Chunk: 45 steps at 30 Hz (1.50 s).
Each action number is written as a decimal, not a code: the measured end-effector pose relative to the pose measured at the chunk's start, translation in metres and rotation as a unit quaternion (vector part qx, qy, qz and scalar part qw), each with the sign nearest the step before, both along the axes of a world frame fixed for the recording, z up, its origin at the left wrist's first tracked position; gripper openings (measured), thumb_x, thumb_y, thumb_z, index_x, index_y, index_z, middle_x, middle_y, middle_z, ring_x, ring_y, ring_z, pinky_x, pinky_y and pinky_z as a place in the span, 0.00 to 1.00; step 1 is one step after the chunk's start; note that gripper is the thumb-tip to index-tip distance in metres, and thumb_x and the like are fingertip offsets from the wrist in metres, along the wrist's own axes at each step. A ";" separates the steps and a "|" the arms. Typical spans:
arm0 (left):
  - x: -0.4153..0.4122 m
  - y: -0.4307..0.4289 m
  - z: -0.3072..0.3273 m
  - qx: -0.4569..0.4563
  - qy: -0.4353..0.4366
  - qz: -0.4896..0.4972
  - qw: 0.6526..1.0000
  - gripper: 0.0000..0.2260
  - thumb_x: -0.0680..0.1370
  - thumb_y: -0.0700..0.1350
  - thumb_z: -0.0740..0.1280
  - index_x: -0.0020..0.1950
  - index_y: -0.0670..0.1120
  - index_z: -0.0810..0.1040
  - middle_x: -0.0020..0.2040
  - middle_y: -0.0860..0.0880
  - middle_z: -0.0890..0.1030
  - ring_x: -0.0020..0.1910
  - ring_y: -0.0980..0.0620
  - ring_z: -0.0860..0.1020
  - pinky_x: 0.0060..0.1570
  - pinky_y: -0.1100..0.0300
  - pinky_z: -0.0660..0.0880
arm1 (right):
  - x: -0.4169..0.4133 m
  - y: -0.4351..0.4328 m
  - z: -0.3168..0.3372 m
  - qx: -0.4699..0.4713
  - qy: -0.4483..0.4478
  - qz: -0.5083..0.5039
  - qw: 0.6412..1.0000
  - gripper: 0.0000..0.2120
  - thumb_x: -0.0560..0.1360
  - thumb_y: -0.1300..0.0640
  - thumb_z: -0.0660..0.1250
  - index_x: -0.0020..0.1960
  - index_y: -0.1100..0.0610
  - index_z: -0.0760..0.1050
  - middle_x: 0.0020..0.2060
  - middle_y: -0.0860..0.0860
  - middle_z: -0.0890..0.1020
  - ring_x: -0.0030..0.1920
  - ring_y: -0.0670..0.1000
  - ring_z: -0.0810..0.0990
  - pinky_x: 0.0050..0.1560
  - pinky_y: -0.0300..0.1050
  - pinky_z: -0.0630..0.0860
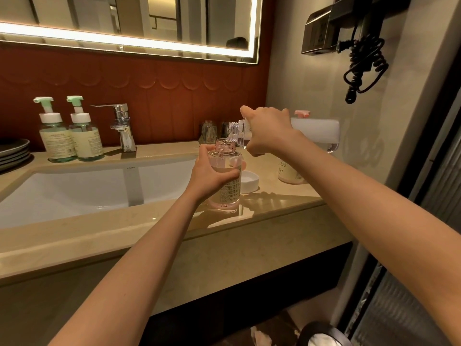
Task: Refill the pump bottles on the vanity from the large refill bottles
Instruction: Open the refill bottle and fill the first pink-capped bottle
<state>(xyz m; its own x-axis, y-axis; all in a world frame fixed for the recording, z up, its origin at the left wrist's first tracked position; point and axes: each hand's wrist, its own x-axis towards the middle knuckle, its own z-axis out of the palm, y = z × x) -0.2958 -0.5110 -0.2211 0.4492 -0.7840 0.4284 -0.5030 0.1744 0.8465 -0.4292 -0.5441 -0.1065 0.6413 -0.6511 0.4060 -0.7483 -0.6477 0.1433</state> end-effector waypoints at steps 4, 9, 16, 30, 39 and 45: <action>0.000 0.000 0.000 0.001 0.000 0.001 1.000 0.33 0.68 0.49 0.76 0.65 0.51 0.60 0.66 0.45 0.71 0.62 0.45 0.71 0.57 0.54 0.72 | 0.000 0.000 0.000 -0.002 0.001 0.000 1.000 0.25 0.68 0.59 0.69 0.62 0.55 0.64 0.44 0.52 0.71 0.55 0.57 0.74 0.60 0.59 0.67; -0.002 0.002 0.001 -0.003 -0.001 0.003 1.000 0.32 0.68 0.48 0.75 0.65 0.50 0.61 0.65 0.46 0.70 0.60 0.48 0.71 0.54 0.58 0.69 | 0.001 -0.002 -0.001 -0.003 0.001 -0.002 1.000 0.25 0.68 0.59 0.69 0.62 0.55 0.64 0.44 0.52 0.72 0.54 0.57 0.75 0.60 0.59 0.67; -0.001 0.001 0.000 -0.005 0.004 -0.002 1.000 0.30 0.67 0.49 0.76 0.60 0.54 0.59 0.64 0.46 0.72 0.60 0.47 0.72 0.54 0.57 0.71 | 0.001 -0.002 0.000 -0.007 0.007 -0.008 1.000 0.26 0.68 0.59 0.69 0.62 0.55 0.63 0.52 0.55 0.76 0.56 0.58 0.74 0.60 0.60 0.66; -0.001 0.002 0.001 -0.004 0.002 0.000 1.000 0.32 0.68 0.47 0.76 0.65 0.50 0.60 0.65 0.46 0.70 0.61 0.47 0.72 0.56 0.56 0.71 | 0.003 -0.003 -0.001 -0.011 0.007 -0.008 1.000 0.26 0.68 0.60 0.69 0.63 0.55 0.63 0.52 0.55 0.77 0.56 0.58 0.74 0.62 0.61 0.65; 0.000 0.000 0.000 -0.002 0.002 -0.001 1.000 0.32 0.68 0.47 0.76 0.64 0.51 0.60 0.66 0.45 0.70 0.62 0.46 0.71 0.57 0.55 0.71 | 0.004 -0.003 0.000 -0.017 0.014 -0.010 1.000 0.27 0.68 0.59 0.70 0.64 0.55 0.63 0.52 0.55 0.76 0.57 0.58 0.74 0.62 0.61 0.65; 0.001 -0.001 -0.001 -0.008 -0.004 0.000 1.000 0.32 0.68 0.48 0.76 0.63 0.51 0.60 0.65 0.45 0.71 0.61 0.46 0.72 0.56 0.56 0.71 | 0.003 -0.002 0.000 -0.020 0.015 -0.009 1.000 0.27 0.68 0.60 0.69 0.64 0.55 0.63 0.52 0.55 0.77 0.56 0.58 0.74 0.61 0.60 0.65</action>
